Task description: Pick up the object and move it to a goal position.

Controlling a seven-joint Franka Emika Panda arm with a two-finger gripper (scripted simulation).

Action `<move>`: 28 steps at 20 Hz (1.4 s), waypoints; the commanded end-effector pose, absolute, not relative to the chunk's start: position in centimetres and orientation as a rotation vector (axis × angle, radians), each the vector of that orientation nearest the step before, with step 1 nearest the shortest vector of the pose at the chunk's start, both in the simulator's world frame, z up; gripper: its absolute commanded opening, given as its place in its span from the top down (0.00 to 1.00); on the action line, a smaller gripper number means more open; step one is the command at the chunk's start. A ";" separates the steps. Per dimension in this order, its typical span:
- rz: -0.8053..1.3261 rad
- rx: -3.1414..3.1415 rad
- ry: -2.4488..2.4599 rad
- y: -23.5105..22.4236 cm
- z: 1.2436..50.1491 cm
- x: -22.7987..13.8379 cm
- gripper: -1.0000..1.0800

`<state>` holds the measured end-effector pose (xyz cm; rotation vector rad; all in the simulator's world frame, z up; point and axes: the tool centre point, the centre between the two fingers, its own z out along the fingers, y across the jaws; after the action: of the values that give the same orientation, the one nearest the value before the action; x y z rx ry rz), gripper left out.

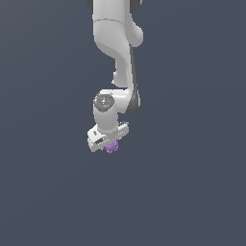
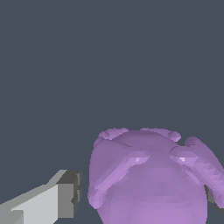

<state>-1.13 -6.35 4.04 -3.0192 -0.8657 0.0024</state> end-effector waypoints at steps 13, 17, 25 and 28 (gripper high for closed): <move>-0.001 -3.021 -0.865 -6.4 4.1 -1.1 1.00; -0.001 -3.021 -0.865 -5.9 4.7 -1.3 1.00; 0.000 -3.021 -0.866 -3.5 8.1 -2.6 1.00; 0.000 -3.021 -0.866 -2.0 10.1 -3.3 1.00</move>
<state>-2.93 -2.79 9.07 -3.0211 -0.8649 0.0014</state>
